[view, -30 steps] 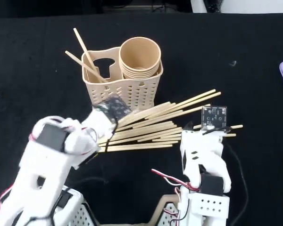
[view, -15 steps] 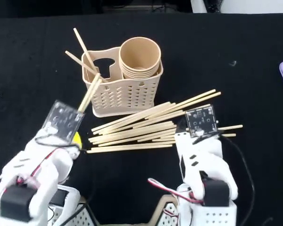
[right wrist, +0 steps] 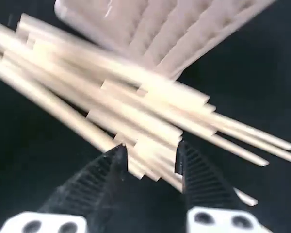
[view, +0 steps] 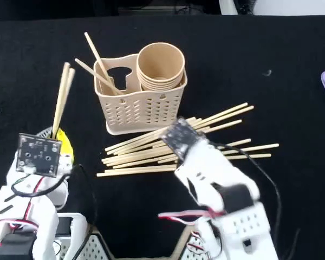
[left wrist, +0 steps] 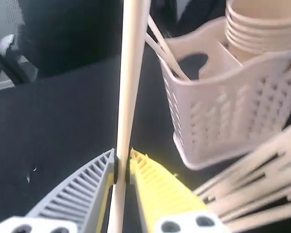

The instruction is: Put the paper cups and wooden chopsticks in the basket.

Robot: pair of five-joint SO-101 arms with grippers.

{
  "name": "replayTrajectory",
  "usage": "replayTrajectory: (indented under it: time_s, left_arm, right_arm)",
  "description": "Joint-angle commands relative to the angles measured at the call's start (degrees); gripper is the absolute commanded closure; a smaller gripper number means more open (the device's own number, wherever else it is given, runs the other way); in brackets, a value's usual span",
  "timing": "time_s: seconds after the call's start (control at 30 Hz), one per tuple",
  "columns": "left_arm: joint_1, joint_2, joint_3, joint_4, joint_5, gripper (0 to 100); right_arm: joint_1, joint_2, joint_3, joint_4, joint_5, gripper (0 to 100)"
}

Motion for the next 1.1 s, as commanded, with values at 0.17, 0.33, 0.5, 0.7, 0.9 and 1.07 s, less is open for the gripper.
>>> replayTrajectory:
  time_s: [0.17, 0.33, 0.5, 0.7, 0.9, 1.07]
  left_arm:
    - [-0.7, 1.6, -0.1, -14.0, 2.2, 97]
    - [-0.7, 1.7, -0.7, -23.4, 3.7, 97]
    - [-0.5, 3.6, -0.2, -33.6, 22.2, 97]
    - [1.4, 17.0, -1.6, -44.8, 35.0, 97]
    - [8.5, 32.8, -8.8, -52.4, 35.2, 97]
    - [15.6, 41.2, -14.6, -52.7, 34.9, 97]
  right_arm:
    - [-4.9, 10.3, 0.7, -5.6, 11.7, 82.8]
    - [-5.7, 10.2, 8.7, -12.8, 11.1, 82.8]
    - [-6.1, 10.2, 14.9, -24.5, 4.2, 82.8]
    - [-6.0, 10.2, 17.2, -26.2, 2.5, 82.8]
    - [-5.8, 10.2, 20.3, -29.8, 2.5, 82.8]
    - [-5.8, 10.4, 20.4, -30.0, 2.5, 82.8]
